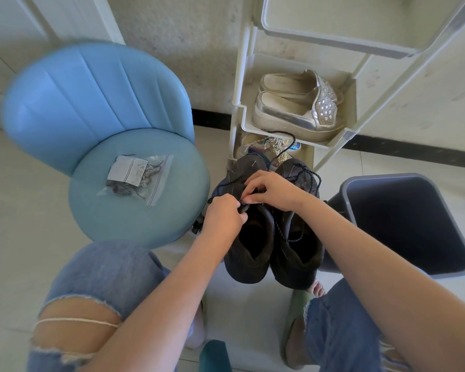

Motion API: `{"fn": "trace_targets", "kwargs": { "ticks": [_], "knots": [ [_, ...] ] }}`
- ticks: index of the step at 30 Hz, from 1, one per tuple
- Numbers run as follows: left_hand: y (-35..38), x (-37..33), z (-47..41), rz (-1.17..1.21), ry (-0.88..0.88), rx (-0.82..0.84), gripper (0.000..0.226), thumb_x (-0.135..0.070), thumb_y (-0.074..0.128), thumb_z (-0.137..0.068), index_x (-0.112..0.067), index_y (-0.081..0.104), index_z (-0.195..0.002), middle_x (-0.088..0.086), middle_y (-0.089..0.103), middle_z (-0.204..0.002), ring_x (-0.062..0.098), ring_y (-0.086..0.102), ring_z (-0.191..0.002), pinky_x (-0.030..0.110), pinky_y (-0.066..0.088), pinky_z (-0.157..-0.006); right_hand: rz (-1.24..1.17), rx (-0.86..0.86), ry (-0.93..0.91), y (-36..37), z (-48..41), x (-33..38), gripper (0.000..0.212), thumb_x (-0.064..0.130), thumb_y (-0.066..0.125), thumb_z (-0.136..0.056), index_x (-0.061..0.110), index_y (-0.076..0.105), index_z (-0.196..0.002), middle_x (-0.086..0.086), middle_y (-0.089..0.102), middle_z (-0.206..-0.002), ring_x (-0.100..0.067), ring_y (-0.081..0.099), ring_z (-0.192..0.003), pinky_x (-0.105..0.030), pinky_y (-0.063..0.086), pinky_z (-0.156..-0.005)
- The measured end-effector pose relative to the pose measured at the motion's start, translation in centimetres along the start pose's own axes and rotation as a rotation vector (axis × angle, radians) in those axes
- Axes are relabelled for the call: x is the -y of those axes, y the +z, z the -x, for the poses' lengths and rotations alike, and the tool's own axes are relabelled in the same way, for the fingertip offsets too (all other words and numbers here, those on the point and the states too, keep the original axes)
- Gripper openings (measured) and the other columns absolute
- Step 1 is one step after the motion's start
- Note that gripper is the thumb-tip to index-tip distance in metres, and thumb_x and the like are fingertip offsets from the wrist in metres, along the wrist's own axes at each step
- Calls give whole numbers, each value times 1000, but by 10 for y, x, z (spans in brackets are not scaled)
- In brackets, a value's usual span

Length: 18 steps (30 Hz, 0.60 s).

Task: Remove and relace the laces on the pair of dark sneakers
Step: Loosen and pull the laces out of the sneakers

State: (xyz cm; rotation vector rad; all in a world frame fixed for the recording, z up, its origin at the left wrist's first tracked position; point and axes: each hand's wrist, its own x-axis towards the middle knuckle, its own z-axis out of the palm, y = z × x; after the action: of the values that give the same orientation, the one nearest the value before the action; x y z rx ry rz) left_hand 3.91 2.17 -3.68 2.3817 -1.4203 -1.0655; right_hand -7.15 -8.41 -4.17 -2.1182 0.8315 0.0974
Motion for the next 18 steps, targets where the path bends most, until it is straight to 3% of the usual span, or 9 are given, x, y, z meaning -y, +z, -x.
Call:
{"fn": "trace_targets", "kwargs": {
  "ticks": [2,5,7,9,12,14,16,18],
  "knots": [
    [-1,-1,1,-14,4,9,22,-26,57,-91,-6,66,-91,18,63,-88,32,60,-96,33,44,-74,-10,28,27,0,0,-1,9,21,69,-86,18,72,-95,1,55,-114,-7,41,-111,-43,24,-113],
    [-2,-3,2,-15,6,-1,24,-25,57,-92,-3,67,-92,19,66,-93,32,61,-95,32,43,-73,7,55,79,2,-2,-3,3,26,70,-85,27,68,-84,-1,50,-122,-20,44,-118,-44,26,-111],
    [-1,-2,3,-10,0,-15,24,-23,57,-91,-2,67,-96,20,66,-97,33,61,-96,33,44,-75,-9,0,118,5,-3,-2,10,26,70,-86,18,70,-80,-8,54,-123,-25,50,-115,-40,34,-106],
    [0,-1,2,2,-22,-19,25,-22,57,-90,-1,66,-102,21,65,-103,34,61,-97,34,46,-79,-66,-116,181,3,-2,2,24,24,65,-90,0,71,-85,-21,62,-112,-31,60,-99,-38,46,-91],
    [0,-1,1,2,-21,-11,26,-19,55,-91,1,65,-104,22,65,-103,34,60,-98,33,45,-77,-202,-416,337,-10,0,3,29,24,58,-95,-2,68,-91,-19,67,-89,-20,57,-67,-31,50,-65],
    [-2,-1,3,-11,-6,-8,24,-20,54,-92,1,65,-99,20,64,-97,30,59,-92,29,40,-70,-209,-512,340,-17,2,2,24,25,56,-96,5,68,-94,-16,67,-95,-19,55,-78,-36,47,-74],
    [-1,0,4,0,-8,-21,22,-20,56,-91,0,64,-89,16,60,-84,26,52,-79,28,36,-67,-96,-416,222,-16,4,5,22,31,55,-96,15,67,-105,-6,58,-125,-21,43,-115,-40,33,-99],
    [0,1,4,41,-16,-37,23,-21,59,-89,-2,58,-75,10,54,-72,25,49,-74,28,35,-65,27,-252,96,-9,5,11,24,37,56,-94,25,67,-112,3,43,-141,-21,21,-130,-42,17,-110]
  ]
}}
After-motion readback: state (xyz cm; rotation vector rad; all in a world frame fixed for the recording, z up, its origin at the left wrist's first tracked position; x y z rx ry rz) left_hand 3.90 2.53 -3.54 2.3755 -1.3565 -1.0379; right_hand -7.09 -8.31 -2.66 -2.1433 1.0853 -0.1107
